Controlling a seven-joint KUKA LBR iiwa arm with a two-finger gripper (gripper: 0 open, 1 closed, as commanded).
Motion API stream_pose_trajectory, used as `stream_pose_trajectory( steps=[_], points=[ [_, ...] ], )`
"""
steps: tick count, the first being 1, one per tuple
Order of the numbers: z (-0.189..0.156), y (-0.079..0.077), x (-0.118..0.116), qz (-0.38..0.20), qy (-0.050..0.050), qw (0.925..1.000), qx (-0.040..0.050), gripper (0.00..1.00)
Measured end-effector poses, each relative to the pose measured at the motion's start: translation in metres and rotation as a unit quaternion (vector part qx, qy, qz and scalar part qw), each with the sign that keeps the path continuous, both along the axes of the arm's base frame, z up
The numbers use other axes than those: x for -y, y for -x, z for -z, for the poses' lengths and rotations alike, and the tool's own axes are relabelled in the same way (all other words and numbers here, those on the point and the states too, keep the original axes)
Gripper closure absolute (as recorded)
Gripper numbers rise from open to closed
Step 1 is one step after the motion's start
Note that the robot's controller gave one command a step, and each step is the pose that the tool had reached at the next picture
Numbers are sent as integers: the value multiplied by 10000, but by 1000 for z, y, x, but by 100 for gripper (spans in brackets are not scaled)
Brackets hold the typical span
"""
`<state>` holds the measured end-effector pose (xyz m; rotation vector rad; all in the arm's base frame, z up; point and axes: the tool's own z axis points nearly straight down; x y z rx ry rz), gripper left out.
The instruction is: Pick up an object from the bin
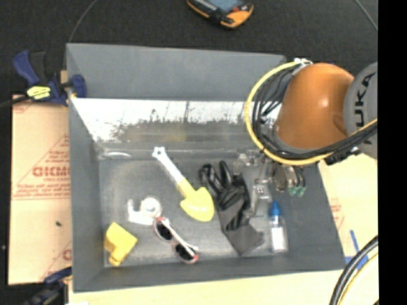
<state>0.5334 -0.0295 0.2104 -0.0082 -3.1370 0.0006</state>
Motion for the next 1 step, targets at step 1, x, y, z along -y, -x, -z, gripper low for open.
stream_pose_trajectory(
  steps=[1],
  points=[
    [-5,-1,0,-7,5,10000,40,0]
  ],
)
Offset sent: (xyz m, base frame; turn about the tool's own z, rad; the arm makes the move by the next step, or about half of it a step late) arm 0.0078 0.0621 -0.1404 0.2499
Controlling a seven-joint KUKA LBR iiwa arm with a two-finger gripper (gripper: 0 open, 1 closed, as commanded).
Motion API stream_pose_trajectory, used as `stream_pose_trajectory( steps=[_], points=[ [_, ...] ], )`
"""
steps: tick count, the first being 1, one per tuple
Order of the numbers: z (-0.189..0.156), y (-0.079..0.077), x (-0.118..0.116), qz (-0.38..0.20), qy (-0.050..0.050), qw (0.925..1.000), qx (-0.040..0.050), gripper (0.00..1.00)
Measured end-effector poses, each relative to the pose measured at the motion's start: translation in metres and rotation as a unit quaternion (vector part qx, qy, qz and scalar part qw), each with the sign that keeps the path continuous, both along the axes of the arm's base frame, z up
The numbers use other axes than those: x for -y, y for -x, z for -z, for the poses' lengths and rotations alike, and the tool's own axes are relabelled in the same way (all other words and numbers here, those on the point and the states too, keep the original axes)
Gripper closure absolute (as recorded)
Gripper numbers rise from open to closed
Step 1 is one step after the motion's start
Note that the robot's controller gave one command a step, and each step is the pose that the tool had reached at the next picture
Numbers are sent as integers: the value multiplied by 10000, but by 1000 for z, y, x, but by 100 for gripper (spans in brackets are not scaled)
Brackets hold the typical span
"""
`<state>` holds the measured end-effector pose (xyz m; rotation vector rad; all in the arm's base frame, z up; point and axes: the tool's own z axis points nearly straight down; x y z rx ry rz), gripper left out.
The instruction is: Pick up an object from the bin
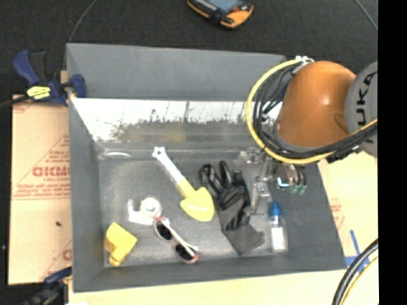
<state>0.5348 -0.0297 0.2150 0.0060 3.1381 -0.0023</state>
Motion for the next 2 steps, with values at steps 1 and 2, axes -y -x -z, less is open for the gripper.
stream_pose_trajectory(
  steps=[1,2],
  points=[
    [146,-7,-62,1241,-12,9923,-31,0],
    [55,-3,-60,2314,-3,9729,8,0]
  ],
)
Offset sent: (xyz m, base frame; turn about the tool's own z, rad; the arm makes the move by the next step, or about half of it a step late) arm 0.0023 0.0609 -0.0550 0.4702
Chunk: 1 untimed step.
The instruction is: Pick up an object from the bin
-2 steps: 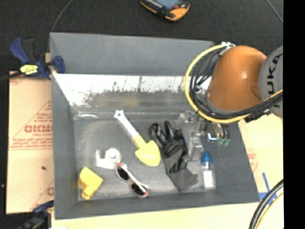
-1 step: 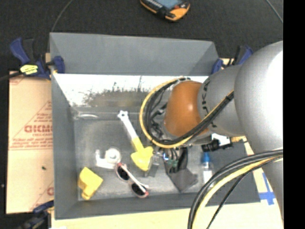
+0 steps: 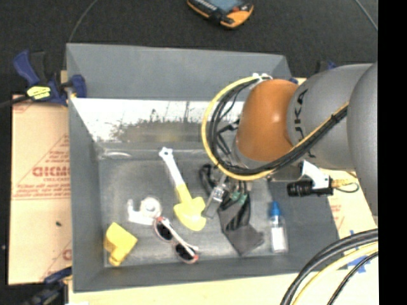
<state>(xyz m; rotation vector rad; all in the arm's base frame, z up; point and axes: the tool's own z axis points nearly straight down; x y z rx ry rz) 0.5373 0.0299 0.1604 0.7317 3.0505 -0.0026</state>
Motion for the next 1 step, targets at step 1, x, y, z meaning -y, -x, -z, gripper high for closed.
stream_pose_trajectory(
  steps=[1],
  points=[
    [60,-1,-24,-472,-18,9989,-49,0]
  ],
)
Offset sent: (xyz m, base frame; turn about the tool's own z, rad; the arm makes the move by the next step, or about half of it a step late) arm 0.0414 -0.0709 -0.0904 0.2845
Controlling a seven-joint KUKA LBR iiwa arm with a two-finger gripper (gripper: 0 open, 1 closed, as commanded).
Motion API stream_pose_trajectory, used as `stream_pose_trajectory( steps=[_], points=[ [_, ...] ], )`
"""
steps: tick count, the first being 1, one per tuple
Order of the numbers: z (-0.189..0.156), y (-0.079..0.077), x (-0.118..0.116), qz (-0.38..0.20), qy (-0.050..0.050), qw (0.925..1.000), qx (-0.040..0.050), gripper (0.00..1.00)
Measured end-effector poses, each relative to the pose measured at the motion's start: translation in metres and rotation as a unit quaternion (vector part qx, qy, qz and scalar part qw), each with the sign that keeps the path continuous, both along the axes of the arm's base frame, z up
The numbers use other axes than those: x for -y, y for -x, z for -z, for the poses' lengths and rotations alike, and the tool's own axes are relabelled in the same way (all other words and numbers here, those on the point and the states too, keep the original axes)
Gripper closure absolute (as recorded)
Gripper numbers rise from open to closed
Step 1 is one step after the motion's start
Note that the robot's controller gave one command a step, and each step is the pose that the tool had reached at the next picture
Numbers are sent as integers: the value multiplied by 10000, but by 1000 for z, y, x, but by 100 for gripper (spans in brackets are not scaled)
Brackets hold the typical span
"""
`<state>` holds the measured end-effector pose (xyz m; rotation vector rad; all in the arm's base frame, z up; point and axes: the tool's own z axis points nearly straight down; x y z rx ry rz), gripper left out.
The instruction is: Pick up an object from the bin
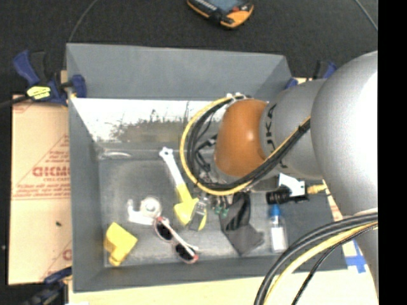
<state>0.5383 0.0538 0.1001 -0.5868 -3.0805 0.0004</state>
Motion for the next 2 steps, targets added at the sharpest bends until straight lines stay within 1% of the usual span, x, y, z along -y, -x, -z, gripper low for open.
stream_pose_trajectory(
  steps=[1,2],
  points=[
    [29,-42,98,1876,29,9822,77,0],
    [29,-11,-20,1026,-5,9947,16,100]
  ],
)
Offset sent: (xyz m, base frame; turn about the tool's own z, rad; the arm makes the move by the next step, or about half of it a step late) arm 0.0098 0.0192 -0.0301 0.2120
